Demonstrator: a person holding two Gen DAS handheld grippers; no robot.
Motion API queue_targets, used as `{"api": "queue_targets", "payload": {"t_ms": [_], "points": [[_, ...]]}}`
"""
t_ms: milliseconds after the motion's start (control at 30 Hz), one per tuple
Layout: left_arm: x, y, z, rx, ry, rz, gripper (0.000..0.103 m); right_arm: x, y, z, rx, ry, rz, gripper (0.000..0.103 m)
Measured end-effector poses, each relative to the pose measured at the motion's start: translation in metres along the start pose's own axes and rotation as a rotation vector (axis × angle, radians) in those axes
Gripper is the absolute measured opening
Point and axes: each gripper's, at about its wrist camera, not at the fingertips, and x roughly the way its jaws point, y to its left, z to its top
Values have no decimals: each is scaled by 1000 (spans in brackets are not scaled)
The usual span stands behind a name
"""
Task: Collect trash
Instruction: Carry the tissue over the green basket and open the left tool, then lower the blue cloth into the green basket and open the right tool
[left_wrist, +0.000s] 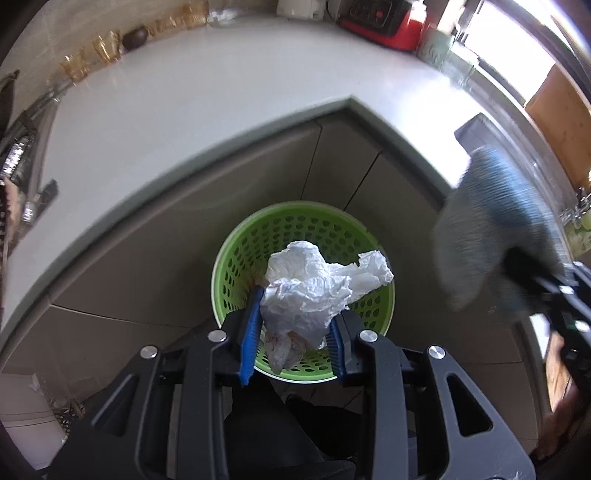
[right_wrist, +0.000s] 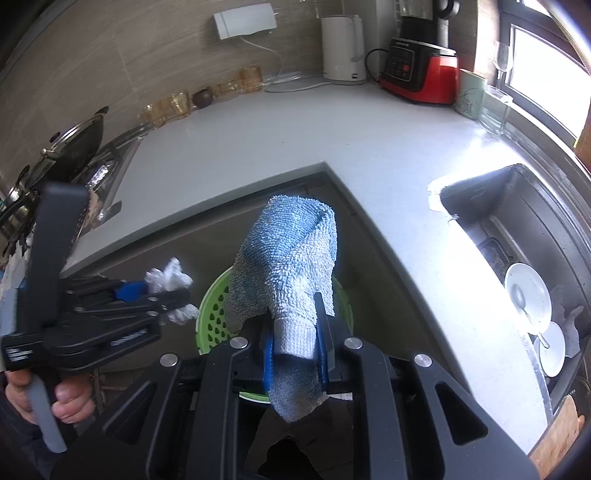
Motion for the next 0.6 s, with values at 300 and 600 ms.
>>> {"api": "queue_targets", "payload": {"t_ms": [300,600], "points": [[69,-1,4,-5,151,-8,37,4,-13,-2,25,23,-14,18],[72,-6,8,20,156,0,70,16,-14,1,29,56,-14,18]]}}
